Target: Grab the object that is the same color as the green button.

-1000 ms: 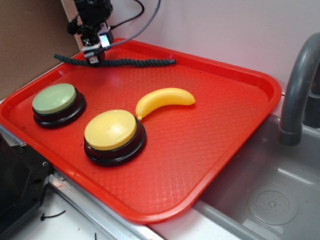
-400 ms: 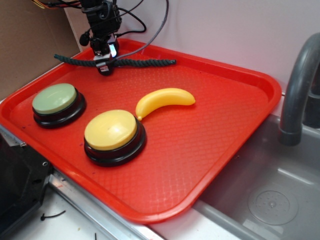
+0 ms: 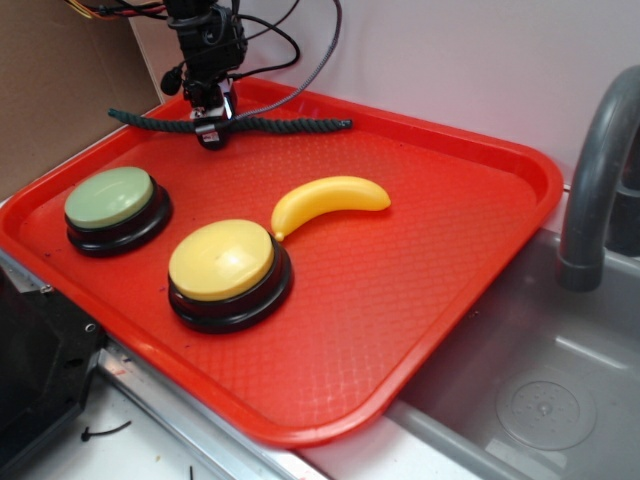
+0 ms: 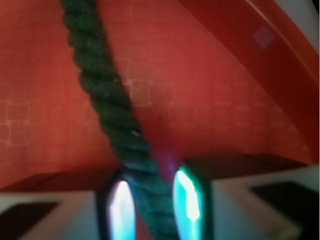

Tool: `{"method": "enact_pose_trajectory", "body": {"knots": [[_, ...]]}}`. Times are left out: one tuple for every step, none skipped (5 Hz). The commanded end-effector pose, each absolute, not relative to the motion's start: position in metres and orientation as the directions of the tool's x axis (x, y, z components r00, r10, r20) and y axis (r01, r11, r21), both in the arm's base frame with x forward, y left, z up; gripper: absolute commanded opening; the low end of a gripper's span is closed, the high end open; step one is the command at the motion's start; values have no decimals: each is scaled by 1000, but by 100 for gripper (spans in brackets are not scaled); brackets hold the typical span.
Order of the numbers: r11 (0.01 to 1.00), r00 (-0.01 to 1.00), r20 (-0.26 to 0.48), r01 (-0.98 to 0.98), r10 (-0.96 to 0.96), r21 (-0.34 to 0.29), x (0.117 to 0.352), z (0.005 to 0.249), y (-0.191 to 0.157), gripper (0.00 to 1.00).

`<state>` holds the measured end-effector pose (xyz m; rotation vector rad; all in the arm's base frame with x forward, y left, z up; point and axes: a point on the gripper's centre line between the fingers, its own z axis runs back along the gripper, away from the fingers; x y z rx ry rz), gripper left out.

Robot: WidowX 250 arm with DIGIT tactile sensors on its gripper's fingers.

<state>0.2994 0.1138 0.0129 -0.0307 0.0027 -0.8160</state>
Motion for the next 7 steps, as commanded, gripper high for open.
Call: {"method": "enact_pose_trajectory", "body": {"knots": [[821,821,32,568,-570,59,287,81,92,0],[883,875,126,470,-467,8,275,123,75,0],[963,962,52,269,-269,9,272,158,50,0],[993,995,33,101,-99,-62,267,186,19,0],[994,999,24,51,-49,-95,265,209,-6,0],[998,998,54,36,-33,-54,262,224,-23,0],[999,998,48,44,-44,1,263,216,-18,0]]}}
